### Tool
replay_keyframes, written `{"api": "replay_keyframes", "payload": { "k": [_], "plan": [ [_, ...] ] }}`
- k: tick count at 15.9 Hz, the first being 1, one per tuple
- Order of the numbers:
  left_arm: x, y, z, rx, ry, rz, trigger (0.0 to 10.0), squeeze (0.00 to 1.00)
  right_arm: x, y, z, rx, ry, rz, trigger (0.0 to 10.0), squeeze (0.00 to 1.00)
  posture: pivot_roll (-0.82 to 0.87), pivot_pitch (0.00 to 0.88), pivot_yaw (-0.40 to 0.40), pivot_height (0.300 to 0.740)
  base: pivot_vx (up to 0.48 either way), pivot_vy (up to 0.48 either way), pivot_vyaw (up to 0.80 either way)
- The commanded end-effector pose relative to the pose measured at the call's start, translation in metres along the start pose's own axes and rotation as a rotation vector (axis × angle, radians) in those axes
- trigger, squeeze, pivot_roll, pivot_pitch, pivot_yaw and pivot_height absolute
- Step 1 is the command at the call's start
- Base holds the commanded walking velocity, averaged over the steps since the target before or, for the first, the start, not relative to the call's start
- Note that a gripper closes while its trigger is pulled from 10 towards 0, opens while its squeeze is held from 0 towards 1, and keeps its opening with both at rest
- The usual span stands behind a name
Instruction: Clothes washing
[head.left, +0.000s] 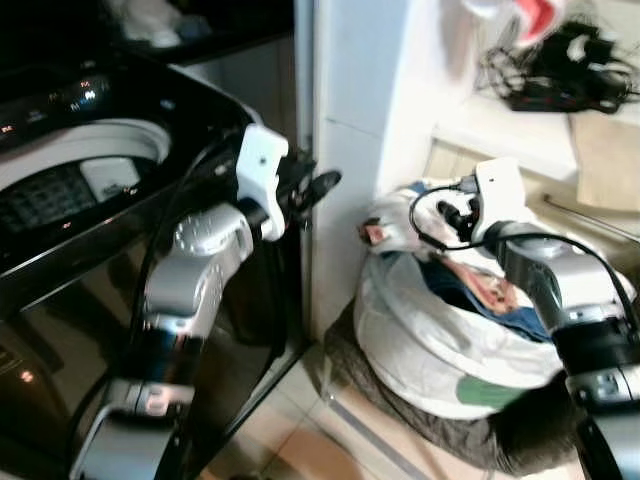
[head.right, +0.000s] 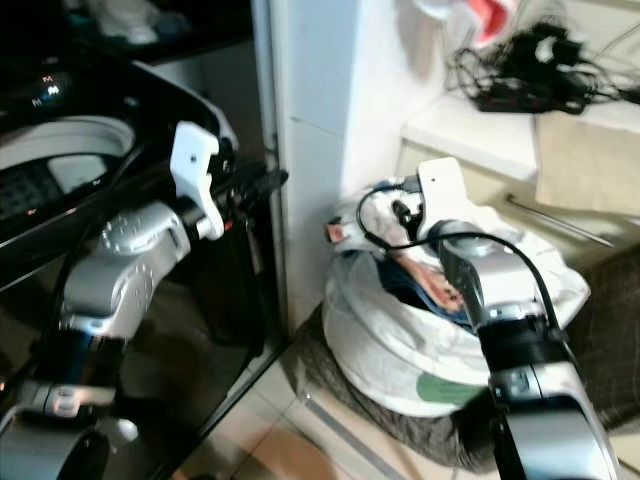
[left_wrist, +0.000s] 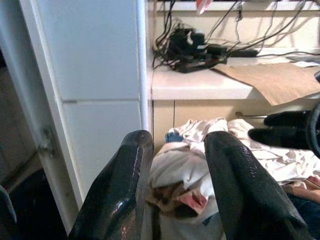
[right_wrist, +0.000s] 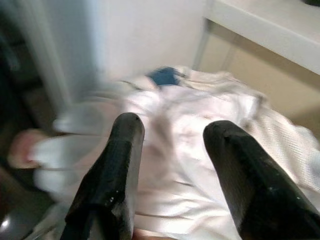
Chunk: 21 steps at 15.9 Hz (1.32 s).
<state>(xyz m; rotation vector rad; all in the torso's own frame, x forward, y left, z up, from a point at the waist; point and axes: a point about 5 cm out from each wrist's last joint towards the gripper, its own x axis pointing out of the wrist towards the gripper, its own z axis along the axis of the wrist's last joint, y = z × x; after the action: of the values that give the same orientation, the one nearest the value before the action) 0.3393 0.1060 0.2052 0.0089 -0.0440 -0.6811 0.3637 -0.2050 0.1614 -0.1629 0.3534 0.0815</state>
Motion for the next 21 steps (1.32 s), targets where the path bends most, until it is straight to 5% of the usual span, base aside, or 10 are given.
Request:
{"api": "replay_keyframes", "payload": {
  "k": [1,7,8,12,15,16,17,21],
  "plan": [
    [-0.005,-0.001,0.005,-0.014,-0.006,0.021,10.0,0.00,0.005,-0.010,0.001,0.015,-0.005,-0.043,10.0,1.00,-0.02,0.000,0.016,0.740,0.000,0.000,0.00],
    [-0.028,-0.021,0.009,0.116,0.056,-0.209,10.0,0.00,0.013,-0.041,-0.035,0.131,0.189,-0.279,10.0,1.00,-0.01,0.000,0.003,0.740,0.000,0.000,0.00],
    [-0.033,-0.031,0.013,0.122,0.050,-0.293,10.0,0.00,0.014,-0.045,-0.045,0.189,0.218,-0.343,10.0,0.00,0.00,0.000,0.000,0.740,0.000,0.000,0.00],
    [-0.043,-0.052,0.011,0.115,0.076,-0.475,10.0,0.00,0.013,-0.041,-0.069,0.323,0.295,-0.364,10.0,0.00,0.00,0.000,0.002,0.740,0.000,0.000,0.00],
    [-0.045,-0.054,0.008,0.121,0.100,-0.493,10.0,0.00,0.012,-0.039,-0.079,0.392,0.328,-0.366,10.0,0.00,0.00,0.000,0.004,0.740,0.000,0.000,0.00],
    [-0.046,-0.055,0.008,0.115,0.105,-0.510,10.0,0.00,0.012,-0.039,-0.081,0.409,0.331,-0.366,7.5,0.00,0.00,0.000,0.004,0.740,0.000,0.000,0.00],
    [-0.050,-0.058,0.008,0.102,0.118,-0.554,10.0,0.00,0.012,-0.038,-0.082,0.451,0.329,-0.362,0.0,0.00,0.00,0.000,0.003,0.740,0.000,0.000,0.00],
    [-0.051,-0.058,0.006,0.098,0.131,-0.553,10.0,0.00,0.012,-0.039,-0.083,0.513,0.316,-0.356,0.0,0.00,0.00,0.000,0.002,0.740,0.000,0.000,0.00]
  ]
}}
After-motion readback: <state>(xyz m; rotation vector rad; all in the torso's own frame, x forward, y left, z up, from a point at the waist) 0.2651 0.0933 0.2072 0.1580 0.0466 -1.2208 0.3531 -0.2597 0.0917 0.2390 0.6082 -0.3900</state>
